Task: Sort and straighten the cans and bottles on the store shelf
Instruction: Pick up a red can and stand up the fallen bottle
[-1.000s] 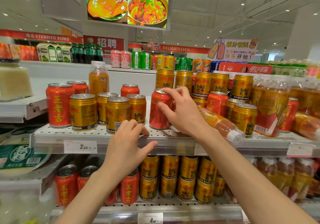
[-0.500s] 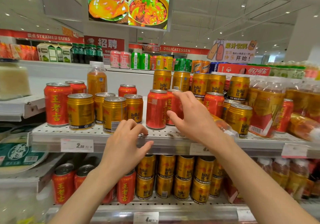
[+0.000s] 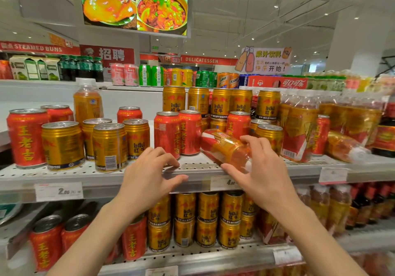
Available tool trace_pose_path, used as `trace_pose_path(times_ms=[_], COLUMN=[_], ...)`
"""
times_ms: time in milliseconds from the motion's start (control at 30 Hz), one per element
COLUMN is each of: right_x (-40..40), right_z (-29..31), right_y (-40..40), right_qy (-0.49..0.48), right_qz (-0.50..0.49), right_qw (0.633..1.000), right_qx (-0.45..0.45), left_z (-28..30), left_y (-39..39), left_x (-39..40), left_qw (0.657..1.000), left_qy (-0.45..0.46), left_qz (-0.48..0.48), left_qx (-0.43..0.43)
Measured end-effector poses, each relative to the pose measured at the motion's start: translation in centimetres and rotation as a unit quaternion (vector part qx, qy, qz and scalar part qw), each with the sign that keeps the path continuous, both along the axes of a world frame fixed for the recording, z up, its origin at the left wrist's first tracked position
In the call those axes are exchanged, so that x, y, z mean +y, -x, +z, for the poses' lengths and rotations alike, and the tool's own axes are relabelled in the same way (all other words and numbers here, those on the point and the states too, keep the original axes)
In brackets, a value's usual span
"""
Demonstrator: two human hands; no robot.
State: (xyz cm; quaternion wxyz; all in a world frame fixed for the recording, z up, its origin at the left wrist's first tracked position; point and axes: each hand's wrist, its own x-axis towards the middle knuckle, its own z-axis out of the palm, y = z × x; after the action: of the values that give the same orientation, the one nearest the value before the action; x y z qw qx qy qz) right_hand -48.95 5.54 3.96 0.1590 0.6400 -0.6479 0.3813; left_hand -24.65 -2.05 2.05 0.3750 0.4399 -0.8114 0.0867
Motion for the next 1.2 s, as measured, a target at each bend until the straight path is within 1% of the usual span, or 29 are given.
trace_pose_path(times_ms=[100, 200, 333, 433, 533, 633, 733, 867, 967, 1100, 1200], right_x=[0.2, 0.1, -0.5, -1.6, -3.6, -5.7, -6.8, -6.6, -6.3, -6.6, -6.3], right_z=[-0.6, -0.1, 2.3, 4.5, 6.2, 7.1, 6.8, 4.4, 2.3, 1.7, 1.3], right_y=[-0.1, 0.0, 0.4, 0.2, 0.0, -0.8, -1.8, -2.2, -1.9, -1.1, -1.1], right_qy=[0.036, 0.066, 0.111, 0.132, 0.131, 0.086, 0.051, 0.030, 0.017, 0.003, -0.009], right_qz=[0.029, 0.058, 0.098, 0.142, 0.182, 0.208, 0.192, 0.140, 0.117, 0.142, 0.142], right_qw=[0.996, 0.986, 0.960, 0.939, 0.931, 0.937, 0.958, 0.975, 0.976, 0.966, 0.965], right_qx=[-0.079, -0.144, -0.236, -0.283, -0.289, -0.267, -0.208, -0.173, -0.185, -0.216, -0.218], left_z=[0.1, 0.1, 0.2, 0.3, 0.4, 0.4, 0.3, 0.1, -0.1, -0.2, -0.3], left_y=[0.1, 0.1, 0.1, 0.1, 0.1, 0.1, 0.1, 0.1, 0.0, 0.0, 0.1], left_x=[0.1, 0.2, 0.2, 0.2, 0.2, 0.2, 0.2, 0.1, -0.1, -0.1, 0.0], left_qw=[1.000, 1.000, 1.000, 1.000, 1.000, 1.000, 1.000, 1.000, 1.000, 1.000, 1.000], left_qy=[-0.007, -0.006, -0.009, -0.018, -0.025, -0.027, -0.025, -0.016, -0.010, -0.015, -0.014], left_qz=[0.004, 0.009, 0.012, 0.013, 0.012, 0.013, 0.013, 0.014, 0.010, 0.009, 0.012], left_qx=[0.000, 0.003, -0.001, -0.003, -0.005, -0.007, -0.004, -0.005, 0.001, 0.005, 0.009])
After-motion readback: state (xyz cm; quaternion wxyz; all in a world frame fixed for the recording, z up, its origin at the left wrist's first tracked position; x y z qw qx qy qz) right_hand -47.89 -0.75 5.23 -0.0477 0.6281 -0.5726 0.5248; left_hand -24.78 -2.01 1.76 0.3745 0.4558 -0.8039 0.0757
